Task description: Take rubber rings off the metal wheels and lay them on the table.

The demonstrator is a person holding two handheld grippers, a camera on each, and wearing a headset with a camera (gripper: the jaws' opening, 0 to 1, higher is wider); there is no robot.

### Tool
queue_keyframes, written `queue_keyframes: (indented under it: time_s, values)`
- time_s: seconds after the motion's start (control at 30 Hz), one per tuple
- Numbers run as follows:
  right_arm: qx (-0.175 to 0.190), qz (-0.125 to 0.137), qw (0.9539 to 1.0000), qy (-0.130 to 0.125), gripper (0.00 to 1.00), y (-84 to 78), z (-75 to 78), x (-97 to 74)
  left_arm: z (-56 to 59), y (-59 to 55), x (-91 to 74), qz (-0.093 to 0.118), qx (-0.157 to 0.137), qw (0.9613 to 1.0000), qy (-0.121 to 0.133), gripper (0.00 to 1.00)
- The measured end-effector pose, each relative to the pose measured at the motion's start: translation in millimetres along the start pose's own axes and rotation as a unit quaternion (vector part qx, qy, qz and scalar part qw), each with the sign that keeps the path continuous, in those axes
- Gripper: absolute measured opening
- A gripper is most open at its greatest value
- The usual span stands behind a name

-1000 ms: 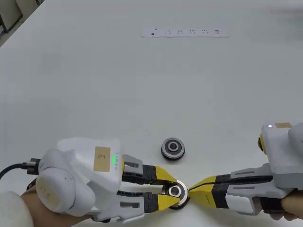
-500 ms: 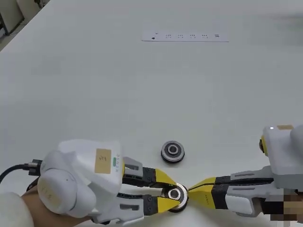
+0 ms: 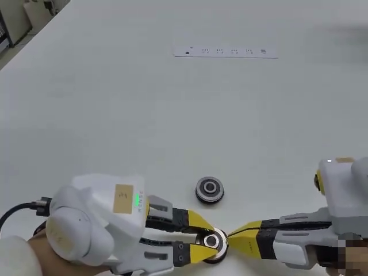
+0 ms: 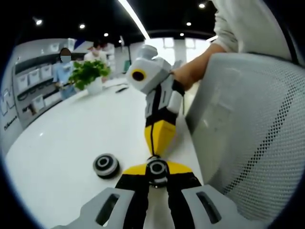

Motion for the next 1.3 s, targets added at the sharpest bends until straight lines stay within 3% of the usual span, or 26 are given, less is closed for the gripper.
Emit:
queue_keyframes:
  time_s: [0.6,0.7,0.77,0.83,1.17,1.3]
  values:
    - [-0.009,-0.004,0.9999,0.004,0.0,4.0,-2.9,-1.3,0.2,2.4,0.7,-0.012,0.01,0.9999,-0.003,0.14]
    - [-0.007,0.0,0.9999,0.013,0.0,5.7,-3.6,-1.2,0.1,2.6,1.0,-0.012,0.011,0.9999,-0.002,0.14]
    - [0.002,0.012,0.9994,0.033,0.0,8.9,-7.0,-1.7,-0.1,3.2,1.6,-0.013,0.011,0.9999,0.0,0.14]
    - [-0.023,0.005,0.9995,0.018,0.0,11.4,-4.7,-2.7,-0.1,3.9,2.1,-0.015,0.012,0.9998,0.002,0.14]
    - [-0.035,-0.002,0.9994,0.005,0.0,10.4,-5.5,-2.0,-1.1,7.0,2.6,-0.026,0.0,0.9997,0.005,0.14]
    - [-0.038,-0.004,0.9993,0.003,0.0,11.6,-5.8,-2.6,-2.9,9.8,1.8,-0.038,-0.023,0.999,0.002,0.14]
Point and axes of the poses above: the centre of the closed fingertips' face, and the gripper's own axes: x roughly forward along the fingers, z roughly to its right, y roughly out of its top, the point moved 9 cm from there along -x, roughly backward along the fingers, and after that the axes turned 10 degrees about -y, right-handed, at the moved point
